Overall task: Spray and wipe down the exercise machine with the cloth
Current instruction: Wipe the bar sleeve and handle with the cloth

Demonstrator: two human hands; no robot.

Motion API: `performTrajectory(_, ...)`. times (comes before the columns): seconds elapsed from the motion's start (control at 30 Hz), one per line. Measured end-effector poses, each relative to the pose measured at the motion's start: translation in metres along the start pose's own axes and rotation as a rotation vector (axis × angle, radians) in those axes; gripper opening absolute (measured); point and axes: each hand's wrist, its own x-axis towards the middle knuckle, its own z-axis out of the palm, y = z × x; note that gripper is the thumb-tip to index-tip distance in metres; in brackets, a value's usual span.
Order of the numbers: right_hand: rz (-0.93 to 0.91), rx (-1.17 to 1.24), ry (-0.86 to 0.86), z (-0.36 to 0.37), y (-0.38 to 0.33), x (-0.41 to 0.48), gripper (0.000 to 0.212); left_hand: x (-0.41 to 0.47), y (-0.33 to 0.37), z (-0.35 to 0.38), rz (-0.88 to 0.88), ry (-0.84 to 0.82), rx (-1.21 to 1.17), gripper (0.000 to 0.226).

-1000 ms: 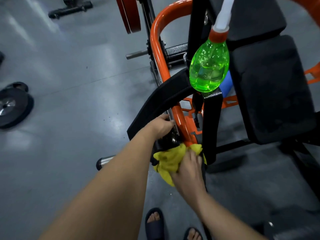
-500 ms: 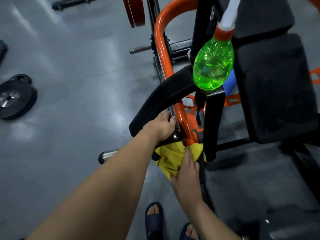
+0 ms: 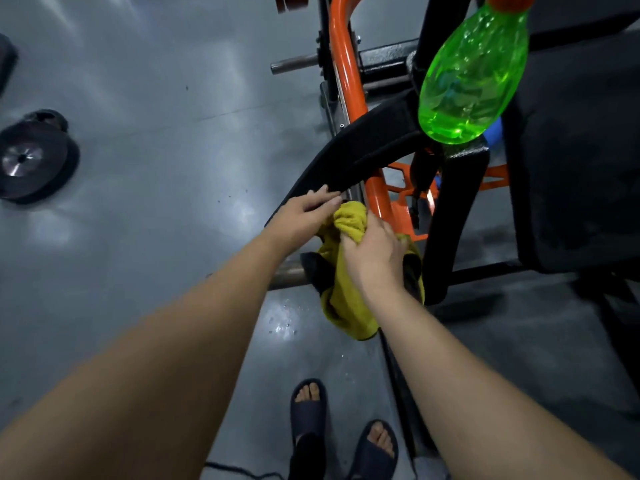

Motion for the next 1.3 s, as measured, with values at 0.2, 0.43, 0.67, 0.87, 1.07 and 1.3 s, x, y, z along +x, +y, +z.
performTrajectory(0.2, -0.206, 0.05, -0.023, -0.004, 0.051, -0.092, 0.114, -0.014, 0.0, 0.005, -0.091, -0.152, 0.755, 0.065)
performTrajectory(0.43, -0.252, -0.115, 0.034, -0.003, 0.035, -0.063, 0.1, 0.0, 0.004, 0.01, 0.261, 0.006, 0.501, 0.053)
performTrajectory(0.67, -0.185, -0.002, -0.022, -0.024, 0.012, -0.026, 0.069, 0.022, 0.038, 0.012, 0.034, -0.174, 0.551, 0.053)
performTrajectory(0.87, -0.248, 0.121, -0.058, -0.007, 0.065, -0.108, 0.116, 0.024, 0.028, 0.015, -0.023, -0.287, 0.589, 0.073)
performTrajectory(1.07, -0.026, 0.163, -0.007, -0.004, 0.014, -0.031, 0.101, 0.035, 0.02, 0.025, -0.116, -0.237, 0.408, 0.061)
performTrajectory(1.3, 0.048, 0.039, 0.028, -0.005, 0.001, -0.038, 0.073, 0.056, 0.047, 0.024, -0.337, -0.293, 0.346, 0.041)
